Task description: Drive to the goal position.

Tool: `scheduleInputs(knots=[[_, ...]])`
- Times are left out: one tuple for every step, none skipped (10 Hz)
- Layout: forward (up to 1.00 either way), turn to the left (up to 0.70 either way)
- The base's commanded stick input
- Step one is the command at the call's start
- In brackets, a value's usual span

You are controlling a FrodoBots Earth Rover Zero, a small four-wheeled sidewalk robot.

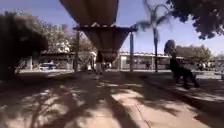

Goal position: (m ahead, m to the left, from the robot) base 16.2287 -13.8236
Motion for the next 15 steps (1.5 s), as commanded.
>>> scheduleInputs(knots=[[0.85, 0.00], [0.85, 0.00], [0.85, 0.00], [0.85, 0.00], [0.85, 0.00], [0.85, 0.00], [0.85, 0.00], [0.85, 0.00], [0.85, 0.00], [0.85, 0.00], [0.85, 0.00], [0.85, 0.00], [0.85, 0.00], [0.85, 0.00], [0.85, 0.00]])
